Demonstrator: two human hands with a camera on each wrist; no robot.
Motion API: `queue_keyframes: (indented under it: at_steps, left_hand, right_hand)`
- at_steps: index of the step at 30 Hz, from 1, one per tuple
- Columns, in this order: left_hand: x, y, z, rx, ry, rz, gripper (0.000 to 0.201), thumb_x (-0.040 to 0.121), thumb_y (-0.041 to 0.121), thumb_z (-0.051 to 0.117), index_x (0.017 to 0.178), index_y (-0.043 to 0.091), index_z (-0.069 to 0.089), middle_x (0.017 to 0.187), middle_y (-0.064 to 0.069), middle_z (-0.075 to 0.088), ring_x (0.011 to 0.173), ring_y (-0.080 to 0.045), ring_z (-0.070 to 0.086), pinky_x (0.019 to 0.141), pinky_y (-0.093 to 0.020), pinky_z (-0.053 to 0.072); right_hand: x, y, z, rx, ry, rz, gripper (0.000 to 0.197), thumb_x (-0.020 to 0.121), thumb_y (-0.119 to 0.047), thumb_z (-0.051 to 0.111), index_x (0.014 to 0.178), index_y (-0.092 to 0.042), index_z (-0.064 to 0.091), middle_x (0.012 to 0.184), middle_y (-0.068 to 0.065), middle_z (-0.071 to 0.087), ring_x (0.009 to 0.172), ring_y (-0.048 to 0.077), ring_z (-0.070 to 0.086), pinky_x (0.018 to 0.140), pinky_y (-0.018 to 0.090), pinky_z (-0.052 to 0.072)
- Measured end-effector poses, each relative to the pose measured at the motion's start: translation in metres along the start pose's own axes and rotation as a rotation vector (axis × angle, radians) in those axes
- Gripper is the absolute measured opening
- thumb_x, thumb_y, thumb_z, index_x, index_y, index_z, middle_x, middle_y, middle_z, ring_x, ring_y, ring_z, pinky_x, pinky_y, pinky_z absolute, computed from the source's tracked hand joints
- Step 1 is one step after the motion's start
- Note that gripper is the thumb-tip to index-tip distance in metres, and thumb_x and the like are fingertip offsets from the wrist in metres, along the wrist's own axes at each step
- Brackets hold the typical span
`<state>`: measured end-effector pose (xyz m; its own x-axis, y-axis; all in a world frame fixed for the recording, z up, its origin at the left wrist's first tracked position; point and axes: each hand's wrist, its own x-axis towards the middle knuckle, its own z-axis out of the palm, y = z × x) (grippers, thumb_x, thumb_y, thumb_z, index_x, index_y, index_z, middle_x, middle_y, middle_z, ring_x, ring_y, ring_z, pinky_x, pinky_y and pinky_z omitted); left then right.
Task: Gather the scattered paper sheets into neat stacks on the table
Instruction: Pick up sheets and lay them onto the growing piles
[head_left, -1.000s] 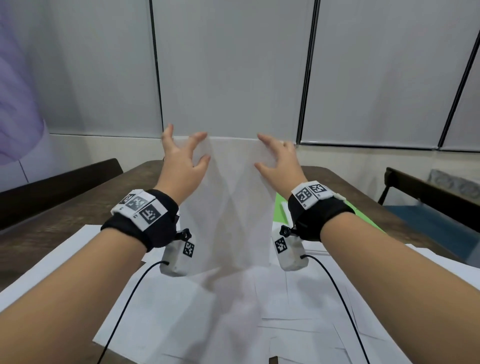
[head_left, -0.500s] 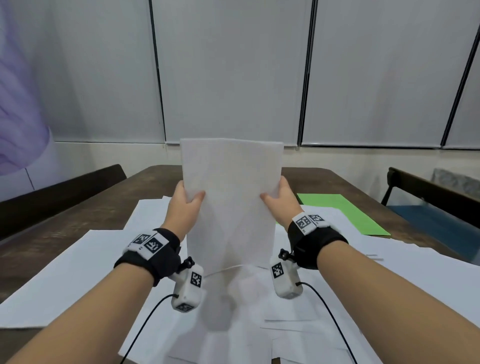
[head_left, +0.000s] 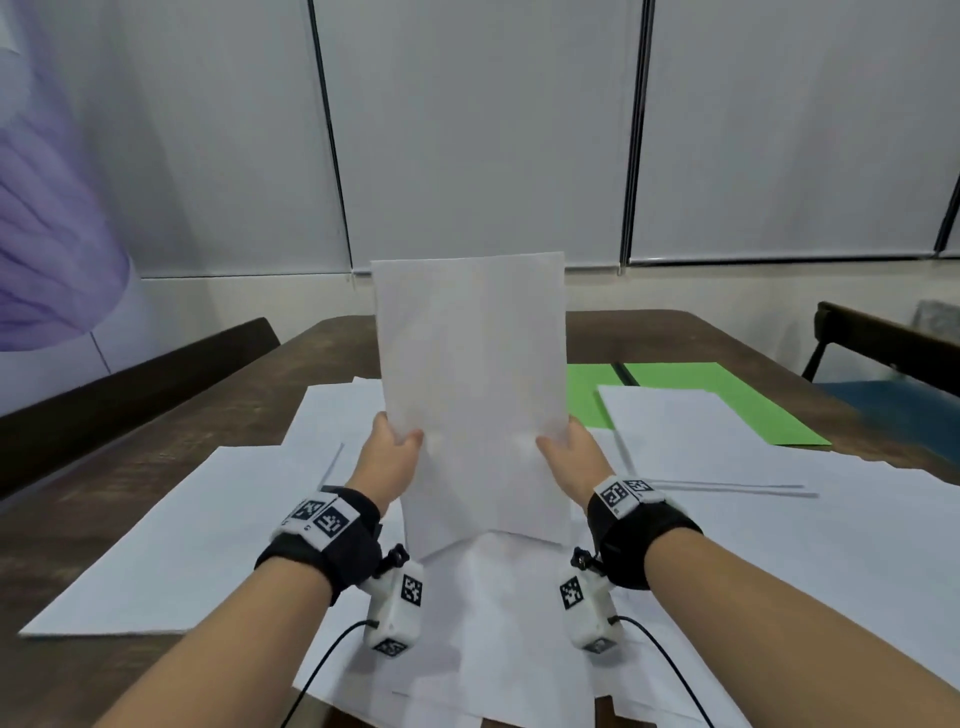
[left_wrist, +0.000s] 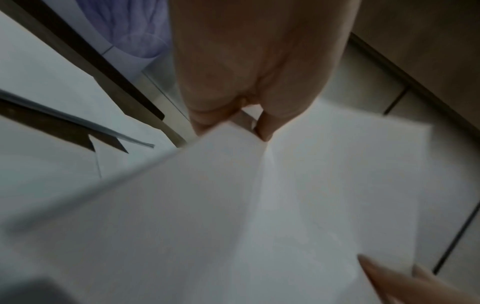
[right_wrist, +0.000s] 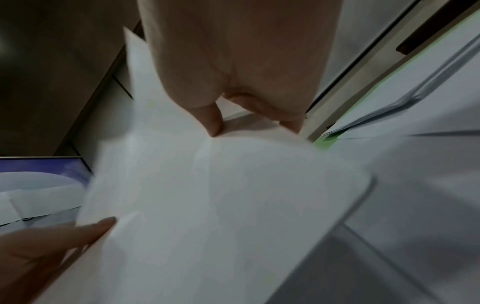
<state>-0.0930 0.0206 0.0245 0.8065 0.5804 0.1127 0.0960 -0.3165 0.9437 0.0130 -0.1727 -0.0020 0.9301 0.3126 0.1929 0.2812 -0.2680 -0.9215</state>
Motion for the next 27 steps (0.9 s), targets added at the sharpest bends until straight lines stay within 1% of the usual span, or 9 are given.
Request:
queue_keyframes:
  at_steps: [3, 5, 8, 11, 14, 17, 22, 25, 27]
  left_hand:
    - [0.013, -0.001, -0.023, 0.112, 0.011, -0.031, 0.026, 0.095, 0.017, 0.049, 0.119, 0.007, 0.046, 0.110, -0.008, 0.056, 0.097, -0.026, 0.057, 0.073, -0.031, 0.049]
    - [0.023, -0.009, -0.041, 0.177, -0.005, -0.090, 0.012, 0.094, 0.018, 0.052, 0.097, 0.006, 0.053, 0.094, -0.010, 0.057, 0.076, -0.024, 0.056, 0.059, -0.025, 0.042]
    - [0.039, -0.034, -0.068, 0.241, -0.066, -0.266, 0.024, 0.093, 0.028, 0.056, 0.080, 0.007, 0.056, 0.081, -0.011, 0.057, 0.070, -0.023, 0.052, 0.063, -0.027, 0.038]
    - [0.048, -0.062, -0.101, 0.460, -0.059, -0.354, 0.032, 0.093, 0.034, 0.056, 0.093, 0.003, 0.063, 0.091, -0.010, 0.062, 0.082, -0.024, 0.056, 0.067, -0.029, 0.039]
    - [0.057, -0.086, -0.134, 0.710, -0.033, -0.366, 0.044, 0.094, 0.037, 0.054, 0.114, -0.001, 0.063, 0.117, -0.014, 0.063, 0.110, -0.029, 0.057, 0.091, -0.031, 0.044]
    - [0.068, -0.112, -0.167, 0.841, 0.037, -0.444, 0.052, 0.086, 0.050, 0.060, 0.117, 0.008, 0.062, 0.123, -0.009, 0.061, 0.118, -0.028, 0.053, 0.097, -0.031, 0.041]
    - [0.155, -0.235, -0.241, 0.934, 0.163, -0.653, 0.088, 0.043, 0.070, 0.064, 0.117, 0.024, 0.057, 0.128, -0.011, 0.049, 0.116, -0.036, 0.044, 0.098, -0.044, 0.040]
    - [0.138, -0.213, -0.246, 0.966, 0.084, -0.705, 0.083, 0.061, 0.053, 0.074, 0.130, 0.013, 0.053, 0.132, -0.014, 0.053, 0.120, -0.035, 0.049, 0.099, -0.040, 0.043]
    - [0.125, -0.194, -0.246, 0.977, 0.057, -0.718, 0.077, 0.070, 0.047, 0.075, 0.130, 0.004, 0.053, 0.130, -0.016, 0.056, 0.117, -0.033, 0.053, 0.099, -0.036, 0.044]
  right_hand:
    - [0.004, -0.014, 0.015, -0.002, -0.031, 0.039, 0.037, 0.091, -0.008, 0.049, 0.127, -0.011, 0.051, 0.122, 0.008, 0.061, 0.111, 0.025, 0.059, 0.099, 0.036, 0.046]
    - [0.008, -0.016, 0.032, -0.057, -0.074, 0.070, 0.037, 0.089, -0.008, 0.050, 0.126, -0.010, 0.053, 0.122, 0.010, 0.062, 0.110, 0.026, 0.059, 0.096, 0.033, 0.047]
    - [0.009, -0.013, 0.059, -0.177, -0.127, 0.127, 0.035, 0.091, -0.010, 0.051, 0.126, -0.006, 0.054, 0.122, 0.012, 0.061, 0.114, 0.028, 0.058, 0.090, 0.027, 0.043]
    - [0.010, -0.003, 0.084, -0.274, -0.213, 0.207, 0.037, 0.095, -0.012, 0.047, 0.131, -0.005, 0.050, 0.124, 0.014, 0.059, 0.118, 0.031, 0.055, 0.091, 0.026, 0.041]
    - [0.017, 0.015, 0.101, -0.396, -0.270, 0.298, 0.053, 0.093, -0.013, 0.042, 0.145, -0.011, 0.035, 0.129, 0.014, 0.058, 0.115, 0.032, 0.057, 0.095, 0.029, 0.044]
    - [0.023, 0.018, 0.109, -0.470, -0.344, 0.359, 0.041, 0.094, -0.008, 0.043, 0.135, -0.004, 0.045, 0.135, 0.014, 0.051, 0.122, 0.031, 0.052, 0.082, 0.025, 0.046]
    - [0.040, 0.034, 0.114, -0.839, -0.511, 0.292, 0.028, 0.089, -0.004, 0.043, 0.109, -0.002, 0.064, 0.116, 0.016, 0.065, 0.101, 0.034, 0.065, 0.090, 0.038, 0.053]
    - [0.046, 0.035, 0.115, -0.990, -0.572, 0.218, 0.024, 0.089, -0.008, 0.044, 0.103, -0.012, 0.063, 0.123, 0.004, 0.062, 0.107, 0.022, 0.061, 0.079, 0.027, 0.053]
    - [0.056, 0.050, 0.116, -0.966, -0.558, 0.220, 0.019, 0.086, -0.011, 0.048, 0.099, -0.009, 0.062, 0.115, 0.012, 0.065, 0.099, 0.029, 0.064, 0.083, 0.032, 0.052]
